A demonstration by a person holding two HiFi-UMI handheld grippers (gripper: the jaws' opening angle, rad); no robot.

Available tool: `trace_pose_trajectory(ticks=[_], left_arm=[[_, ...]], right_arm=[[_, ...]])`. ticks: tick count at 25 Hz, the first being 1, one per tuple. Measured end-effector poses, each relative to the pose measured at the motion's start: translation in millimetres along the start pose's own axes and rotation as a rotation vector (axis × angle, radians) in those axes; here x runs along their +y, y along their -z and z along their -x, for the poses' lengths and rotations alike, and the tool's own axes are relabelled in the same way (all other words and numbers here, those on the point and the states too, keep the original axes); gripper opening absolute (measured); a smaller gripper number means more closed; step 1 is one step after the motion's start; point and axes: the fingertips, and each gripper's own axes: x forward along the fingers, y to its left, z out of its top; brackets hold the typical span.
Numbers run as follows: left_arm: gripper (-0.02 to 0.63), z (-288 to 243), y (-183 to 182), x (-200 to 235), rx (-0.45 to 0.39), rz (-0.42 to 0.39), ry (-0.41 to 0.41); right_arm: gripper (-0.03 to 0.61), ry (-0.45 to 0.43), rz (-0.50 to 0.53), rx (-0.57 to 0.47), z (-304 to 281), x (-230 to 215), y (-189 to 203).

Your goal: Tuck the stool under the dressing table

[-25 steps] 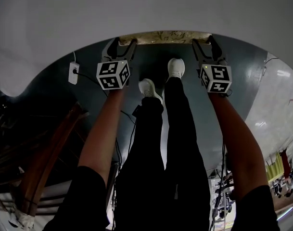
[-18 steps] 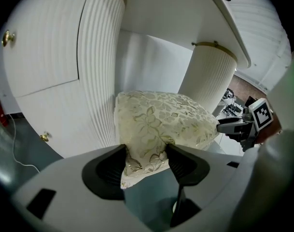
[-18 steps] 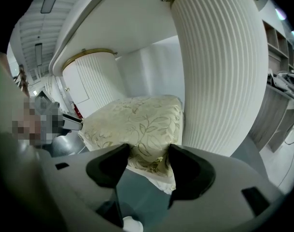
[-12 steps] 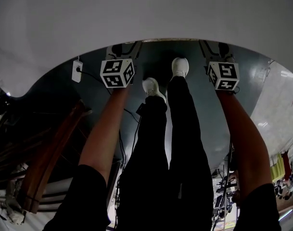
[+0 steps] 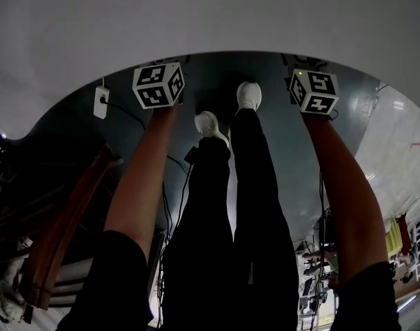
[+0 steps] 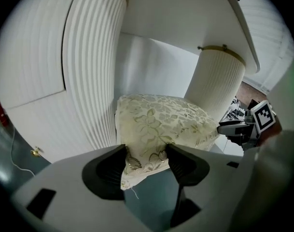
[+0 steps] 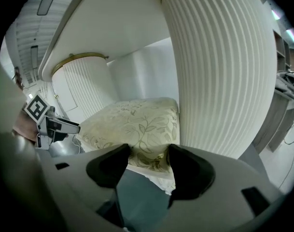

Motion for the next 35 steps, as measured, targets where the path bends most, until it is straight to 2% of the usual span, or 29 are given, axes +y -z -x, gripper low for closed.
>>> trace_pose_trajectory(ticks=[3,7,11,17,20,24,26,29,32,34,35], left_arm=[[0.278,3,1,-3,-0.005,-0.006,0.014],[0.276,8,2,-2,-0.019,-0.005,0.012],[0.276,22,3,-1,-0.042,-0.016,0.021],[0.276,59,-17,-7,-0.134,-0.015,0.050],[0.276,101,-23,-22,-0.144,-0.025,0.086],[0.276,162,-57,-36,-0.208,0.024,0.103],[0.276,190,-76,-50,-0.235,0.014,0.113],[0.276,250,-86,-82,-0.232,0.002,0.152],[0.276,312,-103,-111,-0.264,0.060,0.179],[0.276,356,-120,-125,-0.308,0.118,0.197],[0.276,377,-132,-129,-0.334,0.123,0.205]], right_arm=[[0.262,0.004,0.008,-0.025,2,-1,-1],[0.262,-0.007,0.043,-0.001,7,-2,-3],[0.262,0.035,0.047,-0.045,22,-5,-21],[0.262,0.052,0.003,-0.081,51,23,-33],[0.262,0.038,-0.005,-0.105,88,63,-47],[0.262,0.009,0.024,-0.173,140,103,-93],[0.262,0.011,0.032,-0.205,164,113,-118],[0.262,0.021,0.009,-0.230,214,139,-146],[0.262,0.030,-0.002,-0.262,261,162,-176],[0.262,0.030,-0.007,-0.285,294,182,-191],[0.262,0.027,-0.011,-0.295,309,192,-200]])
